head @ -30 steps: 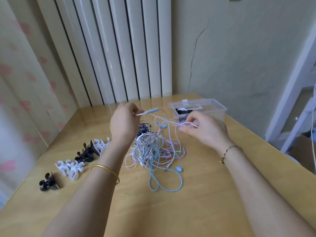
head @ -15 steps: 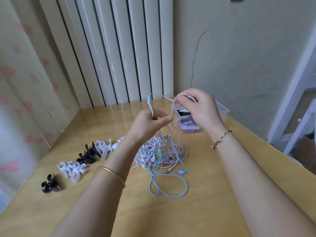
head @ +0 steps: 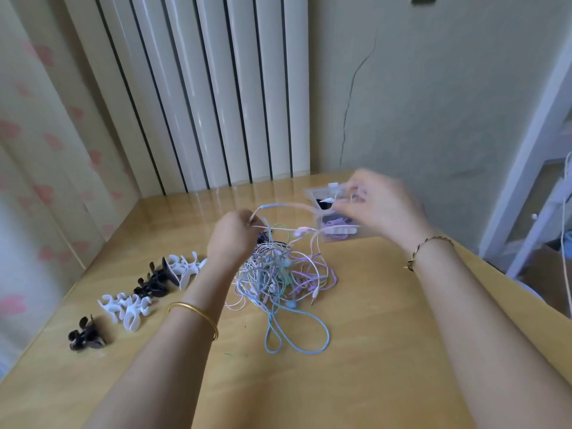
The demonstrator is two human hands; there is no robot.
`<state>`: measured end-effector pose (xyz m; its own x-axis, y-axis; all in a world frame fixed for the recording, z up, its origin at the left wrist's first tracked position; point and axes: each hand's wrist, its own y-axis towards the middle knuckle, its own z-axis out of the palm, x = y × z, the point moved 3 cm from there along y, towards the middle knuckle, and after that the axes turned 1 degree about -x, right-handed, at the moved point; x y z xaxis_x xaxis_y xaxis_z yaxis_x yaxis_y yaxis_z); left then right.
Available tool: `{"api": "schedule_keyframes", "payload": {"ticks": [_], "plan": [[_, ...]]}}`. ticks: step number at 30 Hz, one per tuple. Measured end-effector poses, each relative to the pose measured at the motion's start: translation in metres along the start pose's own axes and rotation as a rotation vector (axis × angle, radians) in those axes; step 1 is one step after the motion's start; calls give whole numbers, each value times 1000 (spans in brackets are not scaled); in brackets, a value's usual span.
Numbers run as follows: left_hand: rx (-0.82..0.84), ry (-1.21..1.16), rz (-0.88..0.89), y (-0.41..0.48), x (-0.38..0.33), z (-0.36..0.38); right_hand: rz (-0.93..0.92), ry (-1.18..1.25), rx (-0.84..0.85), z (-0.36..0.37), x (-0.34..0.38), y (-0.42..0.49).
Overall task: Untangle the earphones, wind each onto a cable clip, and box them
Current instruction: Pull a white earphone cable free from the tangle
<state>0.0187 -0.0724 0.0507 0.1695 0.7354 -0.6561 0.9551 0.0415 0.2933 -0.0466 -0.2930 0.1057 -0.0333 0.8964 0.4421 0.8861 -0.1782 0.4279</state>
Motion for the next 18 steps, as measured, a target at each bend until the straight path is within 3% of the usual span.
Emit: {"api": "schedule_keyframes", "payload": {"ticks": [2,4,6,8,11,13,16,18], "plan": [[-106,-7,-46,4,7,-8,14,-317,303,6,-6,-8],[-188,-24,-81,6,11,-16,10,-300,424,15,-18,-8],[-236,-33,-136,7,14,-20,30,-44,325,22,-30,-1],[-245,-4,-175,7,17,-21,104,239,115,20,-37,7],[-241,31,-183,6,21,-20,245,274,-258,6,-39,6],[-228,55,-190,5,25,-19,281,335,-420,2,-39,4],[-207,51,-193,3,28,-20,323,852,-386,8,-43,8],[-130,8,-181,2,25,-21,385,1003,-336,14,-48,6]]}}
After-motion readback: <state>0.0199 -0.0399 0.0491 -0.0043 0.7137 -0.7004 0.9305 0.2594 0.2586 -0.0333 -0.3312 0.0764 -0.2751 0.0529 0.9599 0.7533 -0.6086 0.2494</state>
